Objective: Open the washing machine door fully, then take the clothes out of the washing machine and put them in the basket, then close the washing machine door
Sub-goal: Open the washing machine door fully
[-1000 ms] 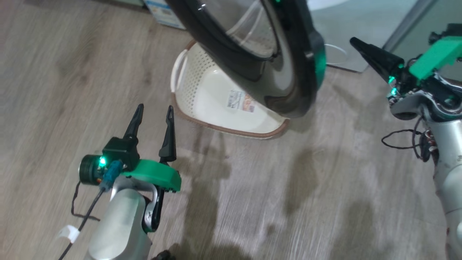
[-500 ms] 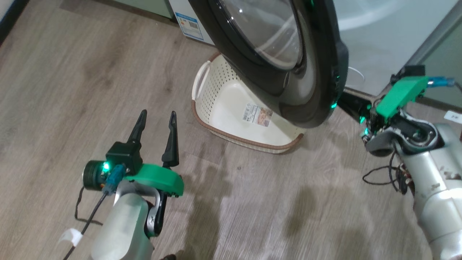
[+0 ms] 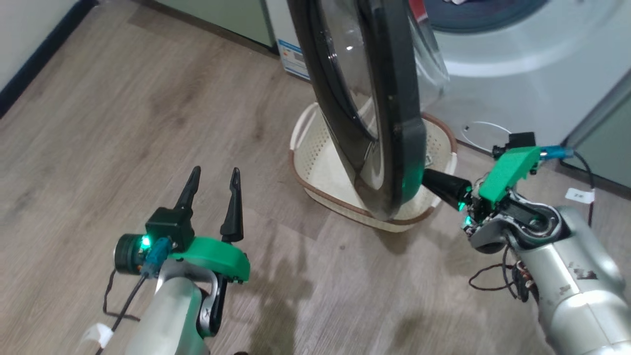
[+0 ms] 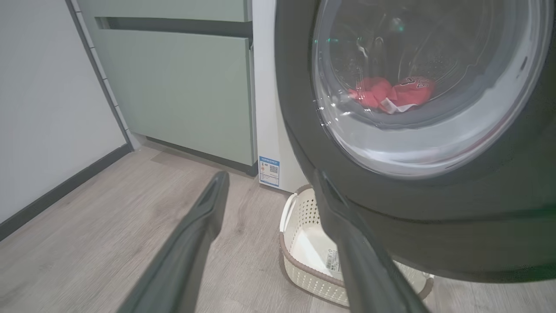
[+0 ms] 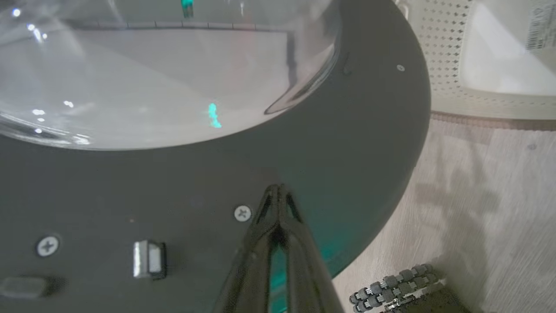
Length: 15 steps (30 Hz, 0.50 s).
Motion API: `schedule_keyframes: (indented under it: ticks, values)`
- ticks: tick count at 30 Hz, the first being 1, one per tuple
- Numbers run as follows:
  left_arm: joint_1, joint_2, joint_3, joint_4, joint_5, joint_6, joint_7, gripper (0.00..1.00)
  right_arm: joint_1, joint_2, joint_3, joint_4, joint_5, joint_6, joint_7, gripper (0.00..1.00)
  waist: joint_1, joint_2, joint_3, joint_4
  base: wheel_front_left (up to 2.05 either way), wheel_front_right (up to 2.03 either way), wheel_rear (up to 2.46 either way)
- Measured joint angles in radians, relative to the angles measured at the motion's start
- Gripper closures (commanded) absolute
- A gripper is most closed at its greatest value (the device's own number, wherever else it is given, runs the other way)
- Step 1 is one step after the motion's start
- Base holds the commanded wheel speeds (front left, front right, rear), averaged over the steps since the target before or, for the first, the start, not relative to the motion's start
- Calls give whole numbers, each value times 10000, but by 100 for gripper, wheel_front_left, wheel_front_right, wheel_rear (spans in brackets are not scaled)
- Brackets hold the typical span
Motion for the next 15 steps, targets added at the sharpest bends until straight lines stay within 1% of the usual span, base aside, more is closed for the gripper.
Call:
schedule_keyframes:
  ticks: [4,7,8,15]
  values:
    - [-2,2,-130,13,0,-79,0,0,100,132,119,-23,0,0,2,100,0,0,-113,369,0,0,0]
    - [-2,2,-249,13,-13,-46,0,0,170,245,249,6,-2,0,35,100,0,0,-176,650,0,0,0]
    - [-2,10,-247,4,-13,25,0,0,167,305,311,15,-2,0,92,100,0,0,-187,698,0,0,0]
    - [-2,12,-253,-61,-15,117,0,0,167,800,895,104,-2,0,339,100,0,0,-187,750,0,0,0]
